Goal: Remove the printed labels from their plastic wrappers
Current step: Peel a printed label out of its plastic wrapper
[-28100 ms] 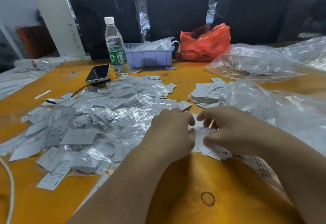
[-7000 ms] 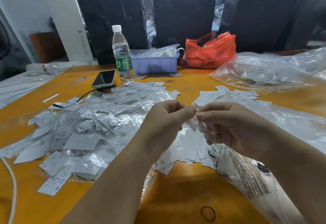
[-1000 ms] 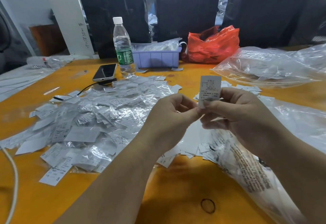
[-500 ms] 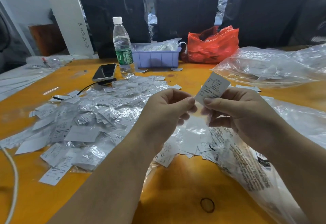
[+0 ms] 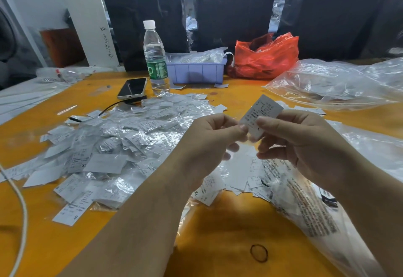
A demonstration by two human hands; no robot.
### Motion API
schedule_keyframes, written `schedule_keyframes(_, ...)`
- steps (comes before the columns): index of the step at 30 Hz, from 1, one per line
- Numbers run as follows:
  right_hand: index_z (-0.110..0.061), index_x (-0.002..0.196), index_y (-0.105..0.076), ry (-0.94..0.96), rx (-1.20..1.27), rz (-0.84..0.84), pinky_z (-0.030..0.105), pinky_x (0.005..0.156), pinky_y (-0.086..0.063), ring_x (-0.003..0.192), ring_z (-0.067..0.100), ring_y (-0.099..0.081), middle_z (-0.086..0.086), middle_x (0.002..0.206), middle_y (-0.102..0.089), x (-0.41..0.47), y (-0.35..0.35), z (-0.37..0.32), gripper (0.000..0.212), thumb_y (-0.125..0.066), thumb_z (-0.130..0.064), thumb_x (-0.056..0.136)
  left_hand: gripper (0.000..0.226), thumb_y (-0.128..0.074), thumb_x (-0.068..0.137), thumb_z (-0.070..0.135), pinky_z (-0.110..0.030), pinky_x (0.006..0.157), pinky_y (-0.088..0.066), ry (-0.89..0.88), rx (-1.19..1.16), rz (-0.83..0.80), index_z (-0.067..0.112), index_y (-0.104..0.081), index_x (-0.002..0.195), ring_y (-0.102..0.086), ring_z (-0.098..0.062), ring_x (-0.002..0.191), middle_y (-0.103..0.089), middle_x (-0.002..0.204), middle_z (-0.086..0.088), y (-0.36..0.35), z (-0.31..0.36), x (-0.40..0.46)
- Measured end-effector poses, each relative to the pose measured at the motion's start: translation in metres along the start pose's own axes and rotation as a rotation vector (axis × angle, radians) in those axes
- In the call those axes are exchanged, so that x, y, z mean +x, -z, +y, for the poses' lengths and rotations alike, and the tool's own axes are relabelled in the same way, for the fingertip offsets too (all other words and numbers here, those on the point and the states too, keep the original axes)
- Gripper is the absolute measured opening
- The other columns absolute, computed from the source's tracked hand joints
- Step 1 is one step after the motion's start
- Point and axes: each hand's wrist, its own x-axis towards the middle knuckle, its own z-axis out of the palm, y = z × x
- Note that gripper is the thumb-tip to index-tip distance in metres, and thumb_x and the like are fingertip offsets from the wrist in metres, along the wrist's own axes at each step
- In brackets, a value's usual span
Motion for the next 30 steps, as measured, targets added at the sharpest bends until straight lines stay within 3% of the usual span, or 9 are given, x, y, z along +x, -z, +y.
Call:
schedule_keyframes(4, -0.01, 0.078, -0.073, 0.042, 0.024, 0.141, 0.027, 0.054, -0.054, 0.058, 0.015, -0.057, 0.007, 0.07, -0.068, 0.002, 0.005, 0.0, 0.02, -0.07, -0.026, 0.068, 0.007, -0.066, 0.09, 0.016, -0.02, 0.061, -0.047, 0.002, 0.029, -0.035, 0.013, -0.067, 0.085, -0.058, -0.008, 0.066, -0.07, 0.076, 0.004, 0.001, 0.0, 0.0)
schedule_keyframes(10, -0.014, 0.073, -0.073, 0.056, -0.018, 0.124, 0.026, 0.051, -0.052, 0.053, 0.012, -0.056, 0.003, 0.065, -0.064, 0.0, -0.003, 0.004, 0.013, -0.071, -0.026, 0.069, 0.004, -0.067, 0.089, 0.016, -0.021, 0.061, -0.048, -0.041, 0.022, -0.048, 0.012, -0.068, 0.087, -0.058, -0.01, 0.066, -0.07, 0.08, -0.003, 0.0, -0.001, -0.001)
schedule_keyframes(14, -0.016, 0.075, -0.072, 0.18, -0.061, 0.27, 0.029, 0.052, -0.051, 0.054, 0.013, -0.055, 0.0, 0.063, -0.063, 0.0, 0.001, 0.004, 0.009, -0.07, -0.012, 0.083, 0.006, -0.066, 0.09, 0.015, -0.024, 0.062, -0.05, -0.043, 0.014, -0.035, 0.01, -0.069, 0.091, -0.06, -0.01, 0.067, -0.071, 0.081, -0.003, 0.0, -0.002, 0.001)
schedule_keyframes(19, -0.02, 0.073, -0.076, 0.229, -0.198, 0.202, 0.034, 0.057, -0.052, 0.058, 0.016, -0.058, 0.006, 0.066, -0.065, -0.002, -0.005, 0.007, 0.014, -0.072, -0.012, 0.084, 0.015, -0.067, 0.089, 0.018, -0.023, 0.061, -0.048, -0.041, 0.014, -0.029, 0.007, -0.069, 0.1, -0.062, -0.004, 0.065, -0.071, 0.077, 0.003, 0.0, -0.003, 0.001)
schedule_keyframes(23, -0.015, 0.077, -0.077, 0.203, -0.237, 0.1, 0.03, 0.057, -0.052, 0.061, 0.018, -0.06, 0.008, 0.069, -0.068, -0.003, -0.003, 0.005, 0.009, -0.071, -0.016, 0.083, 0.01, -0.068, 0.089, 0.018, -0.021, 0.057, -0.049, -0.024, -0.004, -0.028, 0.008, -0.068, 0.091, -0.061, -0.006, 0.063, -0.07, 0.074, 0.001, 0.001, -0.001, 0.001)
schedule_keyframes(25, -0.02, 0.08, -0.077, 0.239, -0.353, 0.135, 0.033, 0.058, -0.054, 0.061, 0.02, -0.063, 0.003, 0.067, -0.069, -0.003, -0.002, 0.006, 0.009, -0.07, -0.017, 0.085, 0.005, -0.068, 0.089, 0.015, -0.022, 0.058, -0.05, -0.009, 0.016, -0.008, 0.011, -0.068, 0.086, -0.061, -0.01, 0.065, -0.071, 0.075, -0.002, 0.002, -0.001, 0.001)
schedule_keyframes(27, -0.026, 0.082, -0.074, 0.256, -0.54, 0.166, 0.03, 0.059, -0.054, 0.061, 0.016, -0.063, -0.005, 0.069, -0.069, -0.002, 0.001, 0.007, 0.007, -0.069, -0.022, 0.084, 0.003, -0.068, 0.088, 0.014, -0.026, 0.061, -0.05, -0.015, 0.173, 0.082, 0.017, -0.068, 0.086, -0.062, -0.013, 0.069, -0.072, 0.078, 0.0, 0.005, -0.002, 0.001)
schedule_keyframes(30, -0.034, 0.086, -0.068, 0.142, -0.834, -0.006, 0.02, 0.058, -0.049, 0.068, 0.002, -0.061, -0.012, 0.075, -0.066, -0.005, -0.002, 0.013, 0.005, -0.07, -0.03, 0.083, 0.013, -0.063, 0.089, 0.019, -0.027, 0.057, -0.048, -0.062, 0.526, 0.263, 0.03, -0.063, 0.094, -0.063, -0.013, 0.069, -0.069, 0.085, 0.005, 0.016, -0.004, 0.003)
